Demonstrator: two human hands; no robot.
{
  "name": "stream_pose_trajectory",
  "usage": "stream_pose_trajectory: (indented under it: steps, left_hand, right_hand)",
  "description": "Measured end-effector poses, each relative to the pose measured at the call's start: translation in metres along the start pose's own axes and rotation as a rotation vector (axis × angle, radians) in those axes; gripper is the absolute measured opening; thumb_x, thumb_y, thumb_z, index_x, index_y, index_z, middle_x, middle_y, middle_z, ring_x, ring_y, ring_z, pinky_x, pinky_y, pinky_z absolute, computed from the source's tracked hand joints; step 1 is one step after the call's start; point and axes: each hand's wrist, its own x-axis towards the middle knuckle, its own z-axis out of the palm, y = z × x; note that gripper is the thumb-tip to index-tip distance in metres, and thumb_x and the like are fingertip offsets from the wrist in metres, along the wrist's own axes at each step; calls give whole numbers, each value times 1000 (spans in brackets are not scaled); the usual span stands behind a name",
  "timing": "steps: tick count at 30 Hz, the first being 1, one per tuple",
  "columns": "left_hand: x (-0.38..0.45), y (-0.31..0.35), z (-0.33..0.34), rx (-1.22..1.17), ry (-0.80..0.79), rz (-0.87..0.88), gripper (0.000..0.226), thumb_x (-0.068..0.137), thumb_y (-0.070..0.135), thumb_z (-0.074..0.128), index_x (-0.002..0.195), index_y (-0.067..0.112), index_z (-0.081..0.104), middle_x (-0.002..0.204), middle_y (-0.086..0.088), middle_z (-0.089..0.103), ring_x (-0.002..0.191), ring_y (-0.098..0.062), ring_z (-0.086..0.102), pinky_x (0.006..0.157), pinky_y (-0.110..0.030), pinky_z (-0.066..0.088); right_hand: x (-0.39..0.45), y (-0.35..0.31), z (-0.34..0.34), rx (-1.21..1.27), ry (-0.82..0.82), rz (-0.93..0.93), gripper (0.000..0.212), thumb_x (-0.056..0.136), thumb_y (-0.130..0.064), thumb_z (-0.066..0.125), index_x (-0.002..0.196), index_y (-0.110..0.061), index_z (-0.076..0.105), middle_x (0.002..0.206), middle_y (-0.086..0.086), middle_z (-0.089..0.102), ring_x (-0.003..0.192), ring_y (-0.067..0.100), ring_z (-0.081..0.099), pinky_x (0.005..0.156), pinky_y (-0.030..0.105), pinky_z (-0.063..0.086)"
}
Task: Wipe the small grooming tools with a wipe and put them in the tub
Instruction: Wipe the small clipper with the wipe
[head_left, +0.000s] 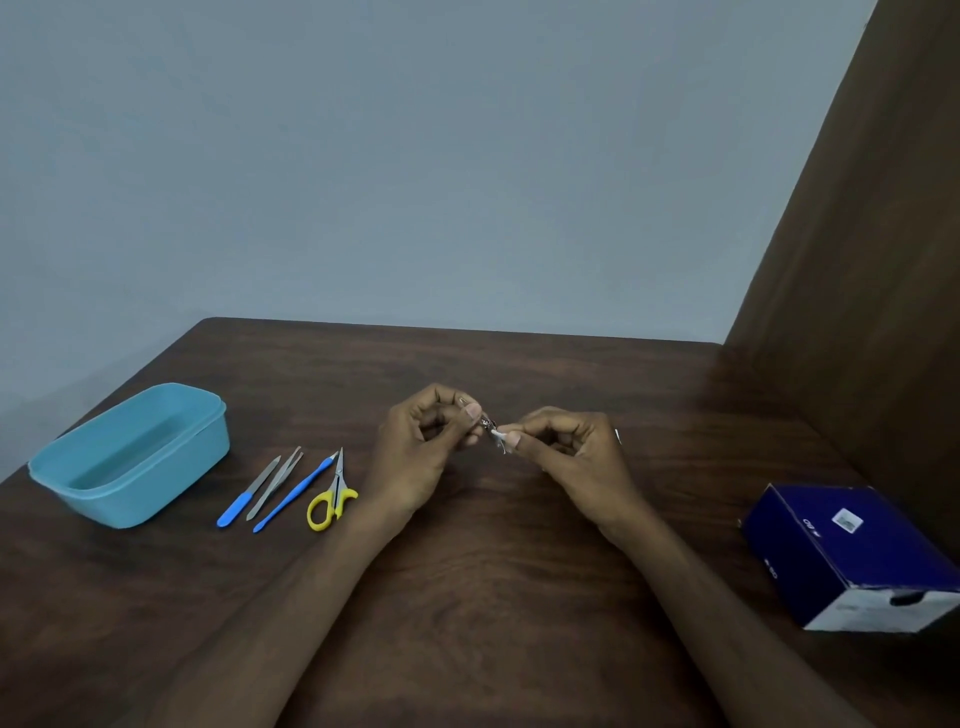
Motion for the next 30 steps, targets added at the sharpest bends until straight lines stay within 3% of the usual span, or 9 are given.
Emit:
stream_pose_trajectory:
  steps: [5,10,16,22,25,30]
  left_hand:
    - [-2,2,1,12,-37,20,9,100,13,72,95,5,72,79,-10,75,76,-14,71,74,-24,57]
    - [1,-2,-1,1,13,-1,7,99,14,73,92,13,72,80,-7,76,81,-17,73,82,-34,61]
    - [-2,2,2,25,-50,14,10,99,15,74,94,6,71,83,-16,77,80,-17,73,77,-25,59]
    - [2,-4,1,13,9,-8,7,99,11,74,93,8,72,80,-10,76,78,-17,73,78,-29,61]
    - [2,-5,1,20,1,-5,8,99,12,74,93,8,72,81,-11,77,80,-18,74,78,-29,61]
    - [0,-2,2,36,0,-9,9,97,16,76,93,8,73,81,-12,78,79,-18,75,75,-27,61]
  right_hand:
    - [7,4,3,-14,47,10,6,91,-13,82,95,-16,86,98,0,82,87,17,73,78,34,53]
    - [2,4,-2,11,3,-23,4,89,-6,83,88,-9,84,93,5,79,82,10,69,68,19,47]
    - [7,3,0,-55,40,-21,5,90,-13,83,94,-15,86,97,2,80,84,16,72,73,29,52]
    - [3,4,-3,-29,4,-42,11,87,-8,83,80,-16,82,95,4,79,86,17,72,76,32,51]
    - [3,3,-1,-48,27,-25,7,89,-10,83,84,-15,83,95,3,79,84,27,72,75,37,51]
    - [6,4,3,-71,46,9,7,91,-11,82,93,-17,86,96,-1,80,79,10,71,70,31,50]
